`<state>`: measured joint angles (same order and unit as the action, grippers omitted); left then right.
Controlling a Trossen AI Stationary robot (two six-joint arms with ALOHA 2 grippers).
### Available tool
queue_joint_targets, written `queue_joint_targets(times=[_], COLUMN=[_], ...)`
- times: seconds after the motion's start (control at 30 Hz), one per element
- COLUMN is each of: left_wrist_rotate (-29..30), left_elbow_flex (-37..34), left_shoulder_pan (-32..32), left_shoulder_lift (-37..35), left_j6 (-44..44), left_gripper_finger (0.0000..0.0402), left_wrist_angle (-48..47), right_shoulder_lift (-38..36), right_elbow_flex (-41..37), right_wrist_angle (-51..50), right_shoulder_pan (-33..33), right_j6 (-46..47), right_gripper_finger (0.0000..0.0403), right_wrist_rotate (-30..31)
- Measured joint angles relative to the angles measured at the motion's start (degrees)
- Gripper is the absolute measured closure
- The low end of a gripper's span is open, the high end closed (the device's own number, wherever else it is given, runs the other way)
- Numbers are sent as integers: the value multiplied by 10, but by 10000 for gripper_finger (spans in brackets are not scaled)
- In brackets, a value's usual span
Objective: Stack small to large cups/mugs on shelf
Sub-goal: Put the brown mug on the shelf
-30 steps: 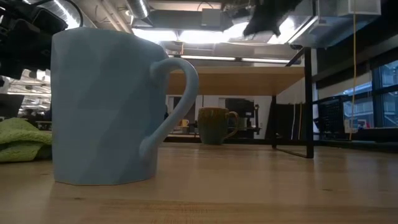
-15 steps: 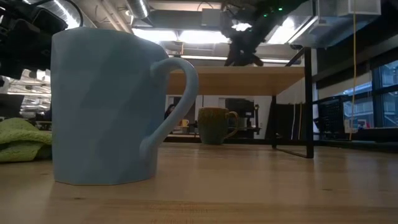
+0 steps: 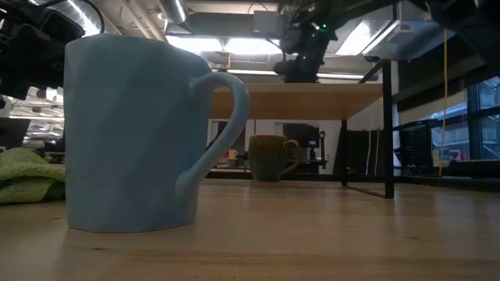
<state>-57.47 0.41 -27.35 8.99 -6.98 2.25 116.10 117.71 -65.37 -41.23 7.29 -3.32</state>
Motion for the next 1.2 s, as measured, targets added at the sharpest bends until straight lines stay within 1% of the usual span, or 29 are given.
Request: queue_joint_targets(times=[0.07, 0.3, 0.4, 0.57, 0.87, 1.03, 1.2], left_wrist_rotate=[0, 0, 0, 0, 0, 0, 0], left_elbow_flex=[0, 0, 0, 0, 0, 0, 0], left_shoulder_pan=[0, 0, 0, 0, 0, 0, 0], left_shoulder_lift=[0, 0, 0, 0, 0, 0, 0], left_j6=[0, 0, 0, 0, 0, 0, 0], left_gripper_finger=[319, 319, 319, 319, 319, 319, 319], left_wrist_angle=[0, 0, 0, 0, 0, 0, 0], right_shoulder_lift=[6, 24, 37, 64, 102, 111, 115], right_elbow_flex=[-8, -9, -9, -9, -10, -10, -9], right_wrist_angle=[4, 25, 14, 11, 26, 30, 29], right_shoulder_pan=[1, 12, 15, 18, 21, 21, 22], right_j6=[14, 67, 83, 103, 113, 119, 119], right_gripper_finger=[239, 240, 240, 240, 240, 240, 240], right_wrist_rotate=[-26, -28, -10, -9, -4, 1, 18])
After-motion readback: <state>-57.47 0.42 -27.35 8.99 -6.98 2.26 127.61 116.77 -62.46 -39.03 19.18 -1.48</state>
